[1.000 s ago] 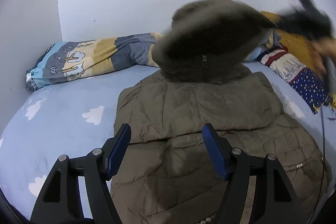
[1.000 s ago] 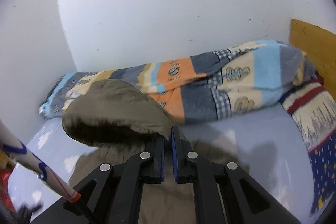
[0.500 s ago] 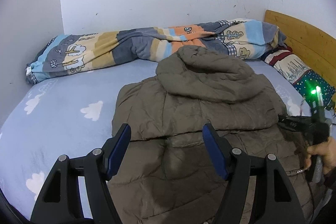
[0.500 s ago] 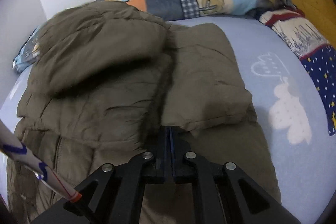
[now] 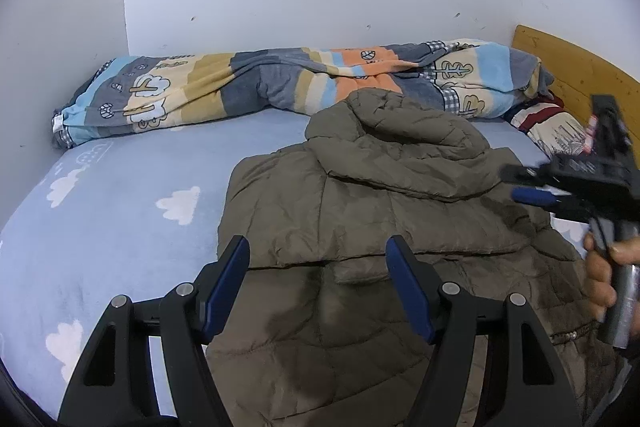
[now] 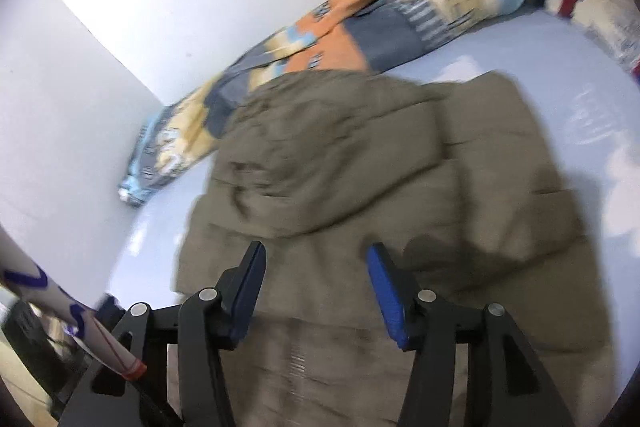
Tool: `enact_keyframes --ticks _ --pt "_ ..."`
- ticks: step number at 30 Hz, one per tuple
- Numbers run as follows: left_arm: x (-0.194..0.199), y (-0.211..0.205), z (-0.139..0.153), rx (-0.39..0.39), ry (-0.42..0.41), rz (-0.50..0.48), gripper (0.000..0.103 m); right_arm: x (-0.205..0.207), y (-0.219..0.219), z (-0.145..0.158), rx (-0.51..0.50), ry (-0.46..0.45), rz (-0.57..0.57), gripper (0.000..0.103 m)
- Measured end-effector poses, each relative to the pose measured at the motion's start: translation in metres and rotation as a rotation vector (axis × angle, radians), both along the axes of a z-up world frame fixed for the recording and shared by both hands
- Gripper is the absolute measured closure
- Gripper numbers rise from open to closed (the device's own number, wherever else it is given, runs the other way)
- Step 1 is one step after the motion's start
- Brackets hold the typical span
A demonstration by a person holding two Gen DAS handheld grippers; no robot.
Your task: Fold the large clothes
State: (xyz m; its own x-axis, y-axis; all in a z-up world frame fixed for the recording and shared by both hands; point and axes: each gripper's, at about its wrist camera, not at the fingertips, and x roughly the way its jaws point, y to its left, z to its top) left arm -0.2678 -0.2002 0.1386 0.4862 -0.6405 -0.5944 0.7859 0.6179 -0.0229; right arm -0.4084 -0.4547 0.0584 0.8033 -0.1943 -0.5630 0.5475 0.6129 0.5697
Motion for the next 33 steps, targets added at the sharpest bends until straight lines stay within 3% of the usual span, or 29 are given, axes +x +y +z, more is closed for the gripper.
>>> enact_keyframes --ticks 8,9,10,12,16,20,23,27,30,33 --pt "0.001 -0.001 0.0 0.007 -0.013 -0.006 0.033 0.045 -0.036 -0.033 0.167 -0.048 -0.167 0.046" --pt "0.001 -0.001 0.0 0.009 -0.017 -0.006 0.033 0.048 -0.041 -0.037 0.188 -0.057 -0.167 0.071" --pt "0.001 0.0 0.0 0.01 -0.021 -0.004 0.033 0.049 -0.045 -0.039 0.211 -0.082 -0.154 0.085" --pt "0.003 0.001 0.002 0.004 -0.021 0.001 0.033 0.043 -0.037 -0.03 0.163 -0.072 -0.166 0.093" --pt "0.002 0.003 0.005 -0.008 -0.018 0.01 0.033 0.02 -0.006 0.004 0.082 -0.106 -0.143 0.093" --pt "-0.007 0.0 0.01 -0.011 -0.042 -0.01 0.033 -0.013 0.025 0.019 0.111 -0.145 -0.12 0.093" --pt "-0.012 -0.01 0.012 -0.02 -0.03 -0.028 0.033 -0.02 0.041 0.006 0.091 -0.077 -0.113 0.093" --pt "-0.008 -0.054 0.011 -0.012 0.003 -0.049 0.033 -0.014 0.029 -0.048 0.11 0.04 -0.129 0.094" --pt "0.003 -0.101 -0.001 0.021 0.049 -0.081 0.033 -0.012 0.022 -0.066 0.116 0.044 -0.123 0.094" --pt "0.028 -0.141 -0.04 0.171 0.049 0.003 0.033 -0.008 0.019 -0.063 0.091 0.06 -0.111 0.093"
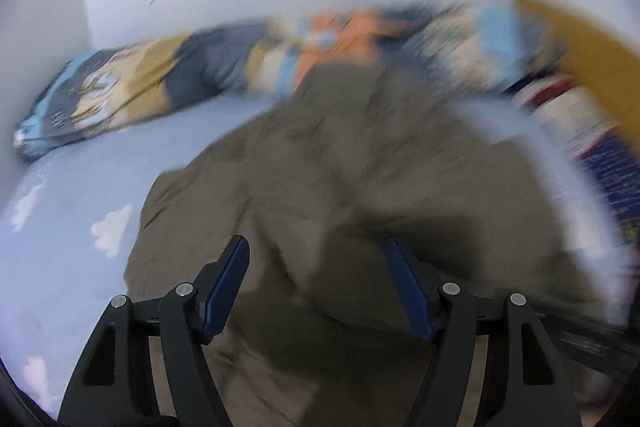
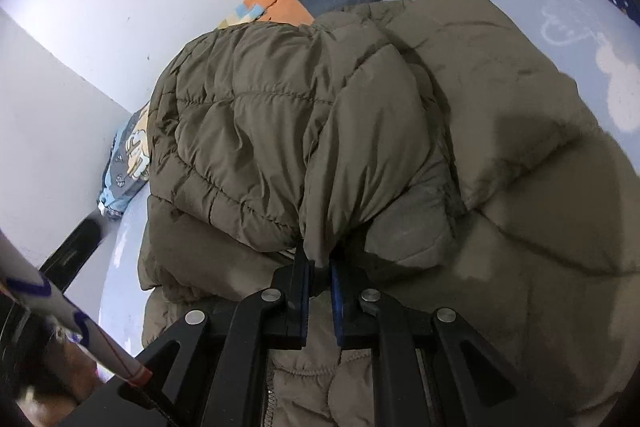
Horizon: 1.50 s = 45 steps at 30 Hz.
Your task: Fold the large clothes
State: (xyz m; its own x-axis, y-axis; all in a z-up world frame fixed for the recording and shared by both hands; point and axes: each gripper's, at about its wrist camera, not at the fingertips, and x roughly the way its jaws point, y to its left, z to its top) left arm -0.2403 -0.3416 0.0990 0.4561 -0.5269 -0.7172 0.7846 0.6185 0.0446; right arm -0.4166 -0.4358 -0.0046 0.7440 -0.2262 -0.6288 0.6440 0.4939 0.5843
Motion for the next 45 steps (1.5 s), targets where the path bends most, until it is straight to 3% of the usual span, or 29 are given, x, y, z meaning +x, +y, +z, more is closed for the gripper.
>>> enact_keyframes --ticks 1,3,5,7,12,16,20,21,22,23,26,30,34,38,41,45 --pt "0.01 -0.005 -0.015 0.029 0.027 0.018 0.031 0.0 -0.001 0.001 0.001 0.003 0.006 0.093" --pt "0.022 -0.002 -0.035 0.011 0.095 0.027 0.03 -0.001 -0.001 0.001 0.0 0.007 0.015 0.086" --pt "0.018 0.003 -0.037 -0.005 0.068 0.018 0.03 -0.002 -0.003 0.006 0.006 0.006 0.036 0.077" --pt "0.015 0.004 -0.038 -0.002 0.042 0.013 0.03 -0.006 -0.006 0.02 0.008 0.019 0.054 0.077" --pt "0.018 0.004 -0.04 -0.017 0.051 0.016 0.03 -0.031 -0.01 0.085 -0.227 0.01 -0.039 0.077" --pt "0.02 0.006 -0.041 -0.025 0.057 0.015 0.03 -0.017 -0.024 0.103 -0.33 -0.004 -0.043 0.077" --pt "0.021 0.007 -0.042 -0.03 0.065 0.014 0.03 0.03 -0.037 0.074 -0.344 0.11 0.051 0.077" --pt "0.021 0.006 -0.042 -0.031 0.068 0.013 0.03 0.039 -0.04 0.061 -0.336 0.16 0.061 0.077" --pt "0.022 0.006 -0.043 -0.03 0.068 0.011 0.03 0.053 -0.046 0.038 -0.314 0.267 0.093 0.077" --pt "0.021 0.005 -0.044 -0.023 0.063 0.011 0.03 0.061 -0.049 0.022 -0.299 0.304 0.121 0.077" --pt "0.017 0.004 -0.042 -0.01 0.041 0.017 0.03 0.06 -0.051 0.006 -0.314 0.283 0.113 0.077" --pt "0.013 0.026 -0.016 -0.106 0.042 0.047 0.03 0.051 -0.055 0.029 -0.272 0.257 0.112 0.077" --pt "0.008 0.041 0.009 -0.198 0.021 0.063 0.03 0.031 -0.034 0.061 -0.361 0.19 0.104 0.077" --pt "0.0 0.023 0.0 -0.137 0.019 0.018 0.03 0.032 -0.025 0.063 -0.35 0.172 0.129 0.077" --pt "0.003 0.0 -0.035 0.021 0.078 0.014 0.03 0.042 -0.024 0.042 -0.315 0.223 0.142 0.077" --pt "-0.005 0.005 -0.026 0.015 0.056 0.021 0.03 0.051 -0.029 0.016 -0.262 0.268 0.162 0.077"
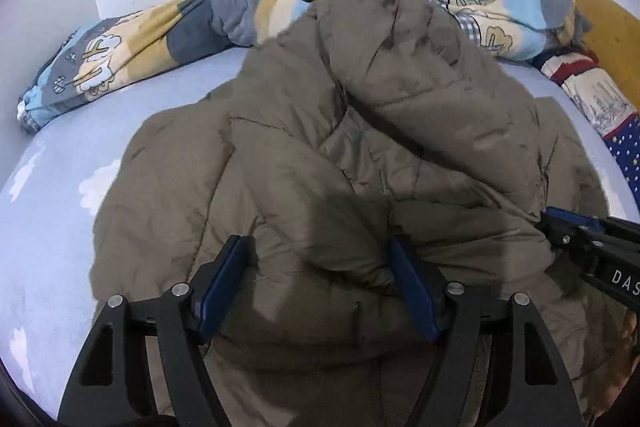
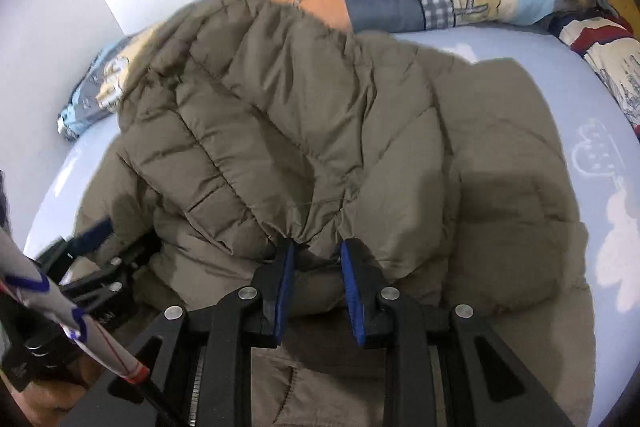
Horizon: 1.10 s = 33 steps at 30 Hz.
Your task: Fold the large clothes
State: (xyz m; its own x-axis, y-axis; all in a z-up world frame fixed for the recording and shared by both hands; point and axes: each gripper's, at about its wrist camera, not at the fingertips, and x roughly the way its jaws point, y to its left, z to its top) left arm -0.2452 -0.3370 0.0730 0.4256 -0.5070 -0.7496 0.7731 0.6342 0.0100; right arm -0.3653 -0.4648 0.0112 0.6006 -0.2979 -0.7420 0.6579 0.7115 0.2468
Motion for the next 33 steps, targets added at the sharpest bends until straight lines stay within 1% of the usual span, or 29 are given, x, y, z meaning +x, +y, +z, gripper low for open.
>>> enact_keyframes --ticks 2,5,7,8,9,11,12,15,17,20,21,23,25,28,33 --pt "-0.005 0.016 0.012 -0.053 0.009 -0.001 0.03 -0.005 0.001 0.009 0.008 -0.006 0.0 0.077" --pt "-0.02 0.043 0.025 -0.081 -0.001 -0.004 0.03 -0.025 0.014 0.03 -0.004 -0.05 0.016 0.076" --pt "-0.03 0.064 0.03 -0.099 0.009 -0.011 0.03 -0.042 0.029 0.04 -0.027 -0.06 0.042 0.074" --pt "-0.038 0.076 0.032 -0.101 0.014 -0.012 0.03 -0.053 0.041 0.044 -0.042 -0.059 0.056 0.072" --pt "-0.046 0.088 0.032 -0.103 0.017 -0.011 0.03 -0.064 0.05 0.046 -0.054 -0.061 0.064 0.067" --pt "-0.06 0.113 0.034 -0.107 0.024 -0.005 0.03 -0.086 0.068 0.045 -0.064 -0.063 0.081 0.063" --pt "-0.066 0.124 0.035 -0.102 0.028 0.006 0.03 -0.096 0.075 0.043 -0.057 -0.059 0.082 0.063" --pt "-0.086 0.161 0.037 -0.121 0.056 0.036 0.03 -0.127 0.091 0.035 -0.012 -0.063 0.056 0.063" --pt "-0.097 0.181 0.038 -0.118 0.05 0.053 0.03 -0.141 0.103 0.032 -0.002 -0.075 0.066 0.063" --pt "-0.111 0.206 0.039 -0.106 0.023 0.072 0.03 -0.159 0.122 0.025 -0.017 -0.07 0.073 0.063" --pt "-0.113 0.213 0.038 -0.103 0.026 0.08 0.03 -0.165 0.127 0.02 -0.005 -0.071 0.071 0.063" --pt "-0.113 0.224 0.035 -0.105 0.044 0.102 0.03 -0.175 0.13 0.013 0.026 -0.078 0.056 0.063" --pt "-0.114 0.231 0.029 -0.097 0.058 0.121 0.03 -0.183 0.135 0.006 0.024 -0.064 0.031 0.063" --pt "-0.114 0.237 0.011 -0.044 0.068 0.147 0.03 -0.188 0.145 -0.003 0.029 -0.035 0.028 0.063" --pt "-0.106 0.242 -0.028 0.05 0.16 0.167 0.03 -0.188 0.157 -0.03 0.056 0.043 0.023 0.063"
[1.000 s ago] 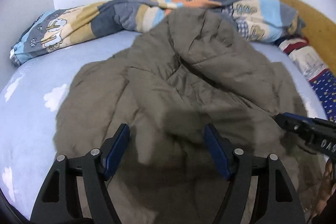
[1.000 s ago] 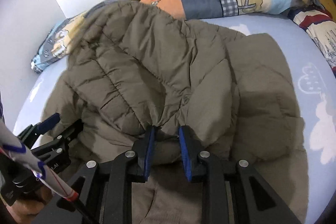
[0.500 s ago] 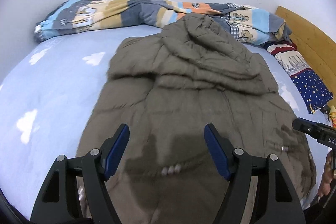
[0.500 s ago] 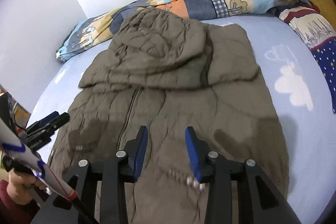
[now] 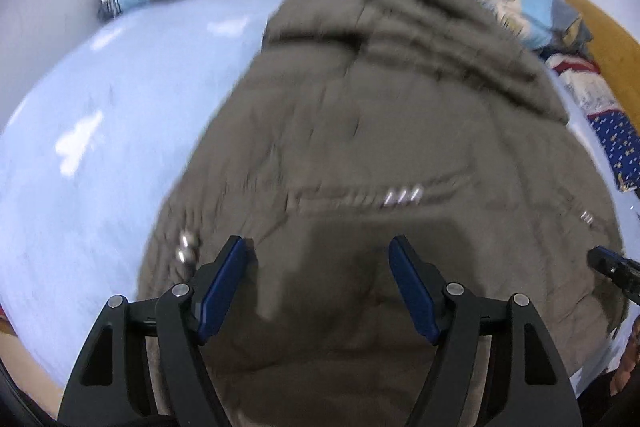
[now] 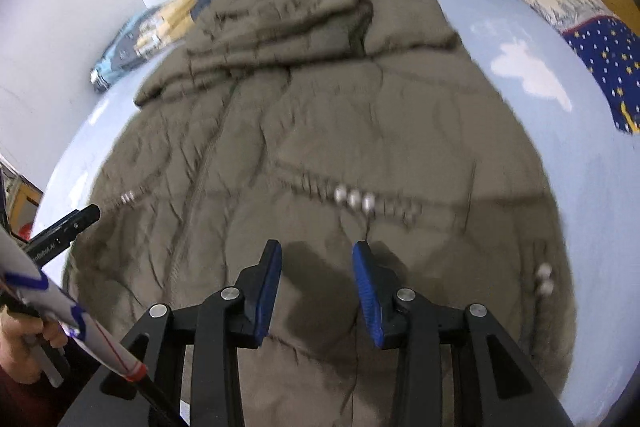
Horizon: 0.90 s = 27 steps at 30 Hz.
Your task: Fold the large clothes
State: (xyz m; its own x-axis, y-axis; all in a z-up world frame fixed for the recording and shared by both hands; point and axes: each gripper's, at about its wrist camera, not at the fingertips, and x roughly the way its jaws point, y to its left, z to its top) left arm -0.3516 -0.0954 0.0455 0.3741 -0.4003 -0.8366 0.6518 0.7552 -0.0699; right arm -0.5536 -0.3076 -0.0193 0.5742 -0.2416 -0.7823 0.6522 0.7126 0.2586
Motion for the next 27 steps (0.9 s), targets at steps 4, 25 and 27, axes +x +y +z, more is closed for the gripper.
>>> enact_keyframes --ticks 4,25,27 --pt "-0.011 0.001 -0.002 0.035 -0.057 -0.032 0.03 0.003 0.009 -0.011 -0.028 0.043 0.007 0.062" --pt "-0.052 0.017 -0.008 0.029 -0.138 -0.069 0.03 -0.023 0.066 -0.012 -0.1 0.032 0.097 0.057" --pt "-0.057 0.016 -0.004 0.024 -0.17 -0.082 0.03 -0.024 0.067 -0.014 -0.101 0.035 0.101 0.057"
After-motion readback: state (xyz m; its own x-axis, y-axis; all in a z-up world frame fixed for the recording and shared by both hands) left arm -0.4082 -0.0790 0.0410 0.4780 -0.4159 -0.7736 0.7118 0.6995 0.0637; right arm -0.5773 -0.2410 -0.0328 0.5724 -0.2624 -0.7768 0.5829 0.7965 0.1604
